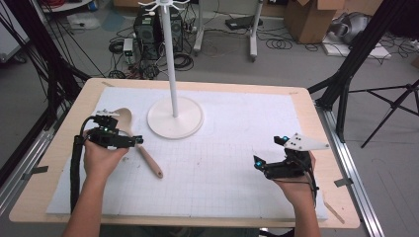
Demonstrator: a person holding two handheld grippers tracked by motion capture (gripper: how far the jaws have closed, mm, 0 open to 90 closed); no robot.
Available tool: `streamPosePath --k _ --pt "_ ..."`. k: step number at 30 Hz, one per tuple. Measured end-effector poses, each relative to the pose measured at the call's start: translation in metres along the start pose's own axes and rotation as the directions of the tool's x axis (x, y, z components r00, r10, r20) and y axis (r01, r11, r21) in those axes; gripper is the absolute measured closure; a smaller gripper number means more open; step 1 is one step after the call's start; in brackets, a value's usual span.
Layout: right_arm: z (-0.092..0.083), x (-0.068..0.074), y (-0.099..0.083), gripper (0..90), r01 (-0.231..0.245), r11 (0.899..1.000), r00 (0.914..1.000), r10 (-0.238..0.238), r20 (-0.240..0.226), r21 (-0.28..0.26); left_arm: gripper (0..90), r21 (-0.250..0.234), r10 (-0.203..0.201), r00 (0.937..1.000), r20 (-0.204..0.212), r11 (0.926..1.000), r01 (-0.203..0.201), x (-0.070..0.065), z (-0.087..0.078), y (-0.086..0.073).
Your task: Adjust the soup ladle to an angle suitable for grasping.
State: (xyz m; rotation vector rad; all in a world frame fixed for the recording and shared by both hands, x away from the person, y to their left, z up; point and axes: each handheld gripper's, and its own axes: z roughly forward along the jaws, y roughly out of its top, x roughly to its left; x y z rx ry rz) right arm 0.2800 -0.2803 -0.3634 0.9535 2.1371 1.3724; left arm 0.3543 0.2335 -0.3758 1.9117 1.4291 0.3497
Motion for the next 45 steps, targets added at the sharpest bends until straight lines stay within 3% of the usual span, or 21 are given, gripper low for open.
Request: streamPosePath --k 2,6,12,14,20,37,42,45 --pt "-0.001 -0.001 0.0 0.2 -0.001 1.0 1.0 0.001 0.002 -0.004 1.6 0.016 -0.014 0.9997 -0.017 0.9998 0.014 -0.001 0.002 0.0" --pt "0.0 -0.001 -0.002 0.2 -0.005 1.0 1.0 0.005 0.001 0.005 1.6 0.074 -0.085 0.9958 -0.036 0.9934 0.087 -0.002 0.018 0.002" --pt "0.002 0.0 -0.001 0.2 -0.001 1.0 1.0 0.001 -0.007 0.01 1.6 0.131 -0.143 0.9842 -0.105 0.979 0.156 -0.001 0.042 0.0" --pt "0.002 -0.001 -0.001 0.2 0.006 1.0 1.0 -0.006 -0.005 0.005 1.6 0.145 -0.143 0.9832 -0.113 0.9767 0.159 -0.001 0.047 0.0" --pt "0.003 -0.001 -0.001 0.2 0.0 1.0 1.0 0.0 -0.009 0.009 1.6 0.185 -0.122 0.9749 -0.187 0.9702 0.157 -0.002 0.057 -0.003" --pt "0.005 0.001 -0.002 0.2 0.005 1.0 0.9998 -0.005 -0.019 0.019 3.6 0.222 -0.103 0.9742 -0.201 0.9639 0.147 -0.002 0.061 -0.003" --pt "0.005 0.001 -0.002 0.2 0.007 1.0 0.9998 -0.007 -0.02 0.018 11.9 0.227 -0.083 0.975 -0.206 0.9651 0.13 -0.003 0.062 -0.004" --pt "0.006 0.001 -0.002 0.2 0.007 1.0 0.9998 -0.006 -0.02 0.018 17.4 0.227 -0.073 0.9706 -0.229 0.9657 0.126 -0.003 0.06 -0.004"
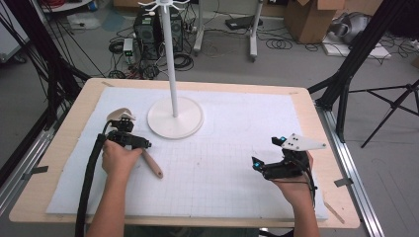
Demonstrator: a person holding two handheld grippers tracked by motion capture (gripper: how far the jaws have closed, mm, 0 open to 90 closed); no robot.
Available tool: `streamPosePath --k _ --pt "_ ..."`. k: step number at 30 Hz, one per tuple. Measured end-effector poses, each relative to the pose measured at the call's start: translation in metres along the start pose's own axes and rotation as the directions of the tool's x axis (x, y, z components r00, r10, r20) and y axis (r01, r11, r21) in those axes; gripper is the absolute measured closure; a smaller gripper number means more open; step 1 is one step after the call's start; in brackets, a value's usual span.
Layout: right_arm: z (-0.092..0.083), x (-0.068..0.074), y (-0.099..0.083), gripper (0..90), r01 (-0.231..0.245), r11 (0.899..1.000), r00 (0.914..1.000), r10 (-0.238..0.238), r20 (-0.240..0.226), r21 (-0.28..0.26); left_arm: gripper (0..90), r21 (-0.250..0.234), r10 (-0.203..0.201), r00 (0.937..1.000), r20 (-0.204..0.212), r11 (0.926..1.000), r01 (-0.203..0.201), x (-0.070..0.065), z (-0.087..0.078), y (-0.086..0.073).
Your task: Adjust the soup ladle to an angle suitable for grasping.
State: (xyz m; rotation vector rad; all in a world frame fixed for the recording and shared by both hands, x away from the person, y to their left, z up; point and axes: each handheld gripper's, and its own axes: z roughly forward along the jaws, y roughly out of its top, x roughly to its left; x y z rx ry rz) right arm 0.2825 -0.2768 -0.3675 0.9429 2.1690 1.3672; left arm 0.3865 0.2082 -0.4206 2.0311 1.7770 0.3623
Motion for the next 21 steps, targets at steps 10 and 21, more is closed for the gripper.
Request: streamPosePath --k 10,21 --pt "0.0002 0.0004 0.0001 0.2 0.006 1.0 1.0 -0.006 -0.002 -0.001 41.2 -0.006 0.018 0.999 0.04 0.9998 -0.018 0.0012 -0.0052 -0.0003" --pt "0.0008 0.0003 0.0001 0.2 0.008 1.0 1.0 -0.008 -0.006 0.001 55.5 0.026 0.041 0.999 0.016 0.9988 -0.041 0.0048 -0.0091 -0.0012"
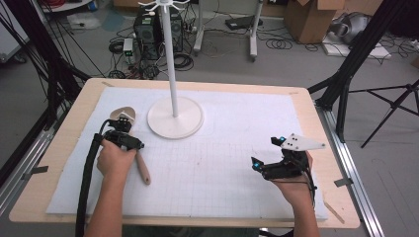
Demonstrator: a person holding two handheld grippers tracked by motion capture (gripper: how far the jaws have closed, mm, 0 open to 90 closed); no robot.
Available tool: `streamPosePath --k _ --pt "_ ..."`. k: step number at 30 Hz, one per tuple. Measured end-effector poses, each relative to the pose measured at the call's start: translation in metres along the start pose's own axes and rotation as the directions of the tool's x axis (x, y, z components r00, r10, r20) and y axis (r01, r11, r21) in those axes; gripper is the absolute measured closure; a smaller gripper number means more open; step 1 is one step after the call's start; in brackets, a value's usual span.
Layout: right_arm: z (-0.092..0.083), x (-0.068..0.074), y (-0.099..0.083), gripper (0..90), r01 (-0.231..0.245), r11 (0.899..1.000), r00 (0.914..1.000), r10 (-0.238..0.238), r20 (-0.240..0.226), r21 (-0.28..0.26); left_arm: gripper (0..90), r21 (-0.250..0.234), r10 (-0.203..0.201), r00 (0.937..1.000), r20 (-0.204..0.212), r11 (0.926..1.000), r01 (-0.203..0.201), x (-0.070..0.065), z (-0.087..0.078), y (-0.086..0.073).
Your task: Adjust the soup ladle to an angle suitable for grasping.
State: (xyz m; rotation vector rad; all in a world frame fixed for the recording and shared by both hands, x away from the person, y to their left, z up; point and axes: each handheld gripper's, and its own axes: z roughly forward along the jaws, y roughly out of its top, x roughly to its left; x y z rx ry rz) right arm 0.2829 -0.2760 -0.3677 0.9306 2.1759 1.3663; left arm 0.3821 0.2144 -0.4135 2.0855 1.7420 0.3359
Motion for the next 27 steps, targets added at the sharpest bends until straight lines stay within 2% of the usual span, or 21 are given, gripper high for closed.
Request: streamPosePath --k 9,13,18,22,27 --pt "0.0 0.001 0.0 0.2 0.0 1.0 1.0 0.0 -0.003 -0.001 70.5 0.018 0.038 0.999 -0.025 0.9991 -0.037 0.006 -0.004 -0.004" --pt "0.001 0.001 0.0 0.2 -0.004 1.0 1.0 0.004 -0.004 0.004 77.0 0.03 0.055 0.9973 -0.05 0.9981 -0.053 0.015 -0.008 -0.007" --pt "0.003 0.001 0.0 0.2 0.005 1.0 1.0 -0.005 -0.005 0.004 78.1 0.027 0.089 0.9942 -0.061 0.9958 -0.087 0.021 -0.009 -0.01" --pt "0.003 0.002 0.0 0.2 0.002 1.0 1.0 -0.002 -0.005 0.009 78.2 0.024 0.093 0.9942 -0.054 0.9955 -0.092 0.023 -0.011 -0.011" --pt "0.004 0.002 -0.001 0.2 0.001 1.0 1.0 -0.001 -0.006 0.015 78.2 -0.007 0.096 0.9939 -0.054 0.9953 -0.097 0.032 -0.019 -0.014"
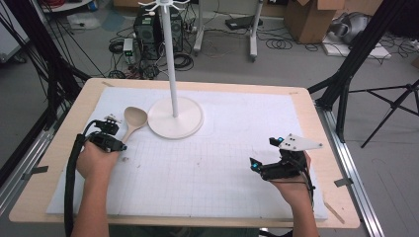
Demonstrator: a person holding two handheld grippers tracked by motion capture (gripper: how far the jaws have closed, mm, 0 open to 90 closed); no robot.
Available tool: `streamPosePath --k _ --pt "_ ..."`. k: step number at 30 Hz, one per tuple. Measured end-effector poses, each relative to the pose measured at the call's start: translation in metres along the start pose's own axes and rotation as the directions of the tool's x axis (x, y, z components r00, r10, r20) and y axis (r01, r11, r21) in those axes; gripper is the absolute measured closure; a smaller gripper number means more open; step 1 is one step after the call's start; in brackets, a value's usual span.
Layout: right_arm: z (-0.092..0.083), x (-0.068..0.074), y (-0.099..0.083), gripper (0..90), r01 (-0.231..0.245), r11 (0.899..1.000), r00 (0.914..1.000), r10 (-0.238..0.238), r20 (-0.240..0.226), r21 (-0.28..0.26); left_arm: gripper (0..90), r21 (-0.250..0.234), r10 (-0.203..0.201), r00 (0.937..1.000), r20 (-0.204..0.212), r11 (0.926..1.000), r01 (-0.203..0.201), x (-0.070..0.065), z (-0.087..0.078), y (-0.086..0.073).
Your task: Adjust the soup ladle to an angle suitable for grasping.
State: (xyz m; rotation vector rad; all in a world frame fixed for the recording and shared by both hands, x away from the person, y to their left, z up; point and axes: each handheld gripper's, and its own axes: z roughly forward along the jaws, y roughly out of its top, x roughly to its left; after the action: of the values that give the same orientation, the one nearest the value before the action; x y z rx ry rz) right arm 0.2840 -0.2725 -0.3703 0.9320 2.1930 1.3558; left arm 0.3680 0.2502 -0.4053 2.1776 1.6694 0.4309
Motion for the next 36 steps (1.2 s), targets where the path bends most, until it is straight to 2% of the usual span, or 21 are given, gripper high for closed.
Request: streamPosePath --k 4,9,11,14,15,16,17,20,22,24,25,26,27,28,29,32,33,34,35,36 --pt "0.001 0.001 0.0 0.2 -0.001 1.0 1.0 0.001 -0.002 0.0 78.2 -0.013 0.015 0.9998 0.012 0.9998 -0.015 0.005 -0.006 -0.001" --pt "0.001 0.001 0.0 0.2 0.001 1.0 1.0 -0.001 0.001 0.002 78.2 -0.05 0.067 0.9967 0.045 0.9967 -0.065 0.006 -0.023 0.0" --pt "0.001 0.001 0.0 0.2 0.002 1.0 1.0 -0.002 0.001 0.001 78.1 -0.068 0.095 0.9931 0.068 0.9936 -0.091 0.005 -0.029 0.001" --pt "0.001 0.001 0.0 0.2 0.0 1.0 1.0 0.0 0.0 0.001 78.1 -0.107 0.146 0.9797 0.138 0.9855 -0.131 0.003 -0.038 0.002" --pt "0.001 0.001 0.0 0.2 -0.004 1.0 1.0 0.004 0.0 0.0 78.1 -0.118 0.16 0.9761 0.147 0.9826 -0.144 0.002 -0.042 0.003" --pt "0.001 0.001 0.0 0.2 -0.003 1.0 1.0 0.003 -0.001 -0.001 78.1 -0.118 0.16 0.9761 0.147 0.9826 -0.144 0.002 -0.042 0.003" --pt "0.001 0.001 0.0 0.2 -0.004 1.0 1.0 0.004 0.001 -0.001 78.1 -0.136 0.191 0.9663 0.173 0.9763 -0.168 0.0 -0.048 0.004" --pt "0.001 0.001 0.0 0.2 -0.001 1.0 1.0 0.001 -0.001 0.0 78.1 -0.162 0.244 0.9417 0.232 0.9643 -0.209 -0.002 -0.057 0.007" --pt "0.001 0.001 0.0 0.2 0.001 1.0 1.0 -0.001 0.003 0.003 78.1 -0.175 0.286 0.9218 0.261 0.9533 -0.246 -0.006 -0.062 0.009" --pt "0.001 0.001 0.0 0.2 0.001 1.0 1.0 -0.001 0.003 0.003 78.1 -0.181 0.322 0.905 0.278 0.9428 -0.28 -0.01 -0.066 0.012" --pt "0.001 0.001 0.0 0.2 0.001 1.0 1.0 -0.001 0.003 0.003 78.1 -0.181 0.322 0.905 0.278 0.9428 -0.28 -0.01 -0.066 0.012" --pt "0.001 0.001 0.0 0.2 -0.001 1.0 1.0 0.001 0.001 0.003 78.1 -0.189 0.352 0.8888 0.294 0.9328 -0.307 -0.015 -0.067 0.015" --pt "0.001 0.001 0.0 0.2 0.001 1.0 1.0 -0.001 0.003 0.002 78.1 -0.188 0.368 0.8806 0.299 0.9275 -0.323 -0.017 -0.066 0.016" --pt "0.001 0.001 0.0 0.2 0.001 1.0 1.0 -0.001 0.003 0.001 78.1 -0.188 0.368 0.8806 0.299 0.9275 -0.323 -0.017 -0.066 0.016" --pt "0.001 0.001 0.0 0.2 0.002 1.0 1.0 -0.002 0.002 0.001 78.1 -0.184 0.385 0.8688 0.311 0.9212 -0.343 -0.02 -0.063 0.018" --pt "0.0 0.001 0.0 0.2 -0.002 1.0 1.0 0.002 0.002 0.0 78.0 -0.183 0.419 0.8492 0.322 0.9075 -0.378 -0.024 -0.058 0.019" --pt "0.0 0.001 0.0 0.2 -0.002 1.0 1.0 0.002 0.002 0.0 78.1 -0.185 0.433 0.8396 0.328 0.9012 -0.392 -0.025 -0.056 0.02" --pt "0.0 0.001 0.0 0.2 -0.001 1.0 1.0 0.001 0.001 -0.001 78.0 -0.189 0.44 0.8338 0.333 0.8977 -0.398 -0.026 -0.054 0.02" --pt "0.0 0.001 0.0 0.2 -0.002 1.0 1.0 0.002 0.003 -0.001 78.1 -0.191 0.454 0.8239 0.34 0.8911 -0.412 -0.027 -0.052 0.02" --pt "0.0 0.0 0.0 0.2 -0.001 1.0 1.0 0.001 0.003 -0.001 78.1 -0.191 0.461 0.8154 0.35 0.8875 -0.419 -0.028 -0.051 0.02"
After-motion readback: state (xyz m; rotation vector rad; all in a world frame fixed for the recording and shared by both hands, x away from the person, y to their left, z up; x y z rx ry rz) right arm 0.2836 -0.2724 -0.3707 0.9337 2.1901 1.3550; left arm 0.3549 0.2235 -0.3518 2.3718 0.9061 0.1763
